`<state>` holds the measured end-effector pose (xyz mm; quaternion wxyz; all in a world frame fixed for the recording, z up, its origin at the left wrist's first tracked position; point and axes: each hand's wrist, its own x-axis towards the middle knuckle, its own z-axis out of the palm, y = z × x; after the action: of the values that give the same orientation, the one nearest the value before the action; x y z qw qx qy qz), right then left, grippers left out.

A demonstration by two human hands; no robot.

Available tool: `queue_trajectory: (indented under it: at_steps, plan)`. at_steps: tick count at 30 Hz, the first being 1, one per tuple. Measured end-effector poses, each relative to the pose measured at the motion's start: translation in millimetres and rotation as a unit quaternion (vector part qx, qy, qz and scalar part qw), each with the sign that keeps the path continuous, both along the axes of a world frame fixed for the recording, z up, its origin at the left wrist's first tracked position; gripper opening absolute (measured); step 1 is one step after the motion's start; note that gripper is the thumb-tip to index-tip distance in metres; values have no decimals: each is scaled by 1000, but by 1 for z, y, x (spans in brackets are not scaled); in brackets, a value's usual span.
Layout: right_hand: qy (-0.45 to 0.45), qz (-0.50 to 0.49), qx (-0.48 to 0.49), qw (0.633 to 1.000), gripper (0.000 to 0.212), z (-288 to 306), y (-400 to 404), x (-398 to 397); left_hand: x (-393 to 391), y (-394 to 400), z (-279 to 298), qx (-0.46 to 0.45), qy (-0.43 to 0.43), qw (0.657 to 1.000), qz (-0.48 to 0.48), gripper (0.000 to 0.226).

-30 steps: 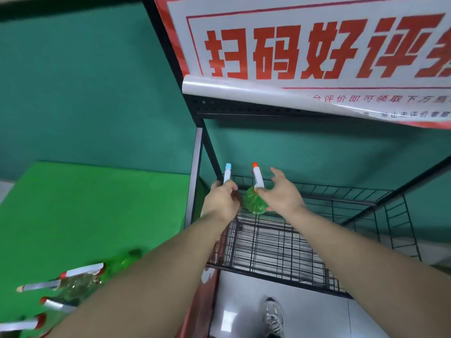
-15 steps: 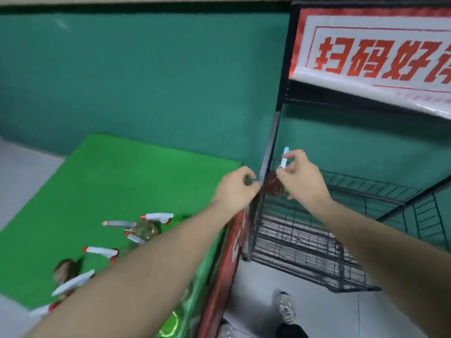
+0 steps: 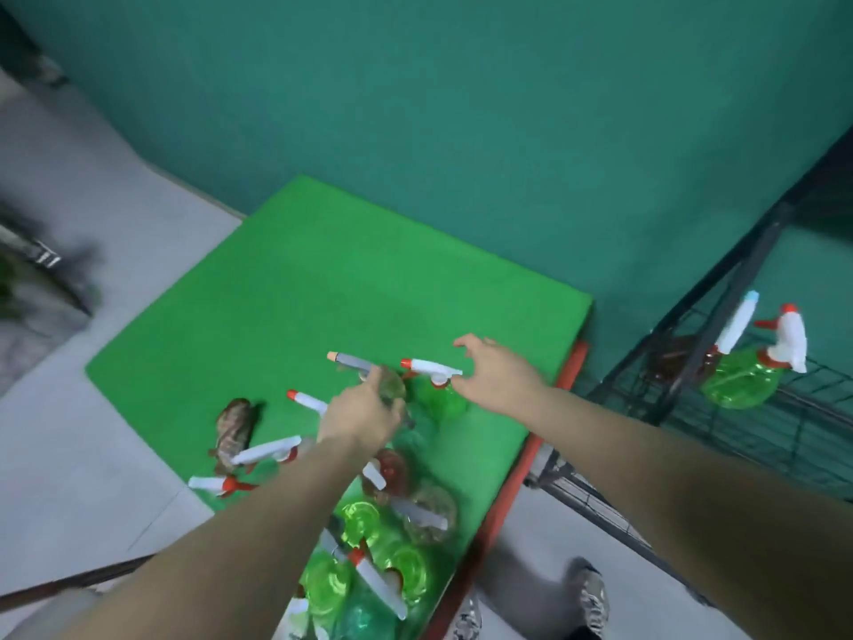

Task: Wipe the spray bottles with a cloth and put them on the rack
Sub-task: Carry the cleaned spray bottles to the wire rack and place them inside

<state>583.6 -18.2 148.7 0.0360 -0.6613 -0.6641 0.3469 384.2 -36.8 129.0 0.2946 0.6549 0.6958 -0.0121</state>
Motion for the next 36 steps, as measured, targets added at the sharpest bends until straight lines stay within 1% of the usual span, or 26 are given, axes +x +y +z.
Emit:
queue_trajectory:
  at_steps: [2, 5, 7, 9, 10, 12, 14, 17, 21, 26, 30, 33, 36]
  plan:
    - [-10, 25, -7, 1000, 63, -15, 13, -16, -8, 1, -12, -19, 7, 1000, -12, 29]
    - [-30, 59, -18, 998, 59, -38, 26, -31, -9, 9, -25, -14, 32, 999, -27, 34]
    - [-40, 61, -26, 997, 43, -50, 29, -36, -4, 12, -30, -20, 31, 999, -29, 32]
    - [-56, 56, -18, 997, 24, -59, 29, -37, 0, 14, -35, -23, 8, 1000, -6, 28]
    - [-54, 49, -14, 997, 19, -61, 28, -36, 1, 15, -37, -23, -9, 1000, 15, 28]
    - [-33, 23, -17, 999, 15, -62, 23, -31, 4, 15, -42, -20, -41, 998, 42, 30]
    - [-7, -12, -25, 1000, 14, -59, 15, -23, 6, 12, -43, -16, -55, 997, 50, 31]
    - [51, -89, -42, 994, 15, -52, -1, -6, 13, 8, -38, 9, -75, 996, 40, 25]
    - [86, -152, -69, 982, 12, -31, -30, 24, 27, 6, -14, 19, -122, 992, -5, 21]
    - [95, -233, -32, 967, 14, 16, -75, 73, 67, 3, 31, 38, -139, 983, -114, 25]
    - [114, -299, 6, 947, 12, 54, -117, 111, 112, -8, 68, 67, -173, 964, -191, 34]
    - [111, -337, 34, 934, 13, 78, -148, 141, 143, -21, 93, 87, -197, 946, -243, 38]
    - [118, -372, 50, 919, 10, 98, -177, 171, 175, -34, 118, 90, -205, 931, -289, 45]
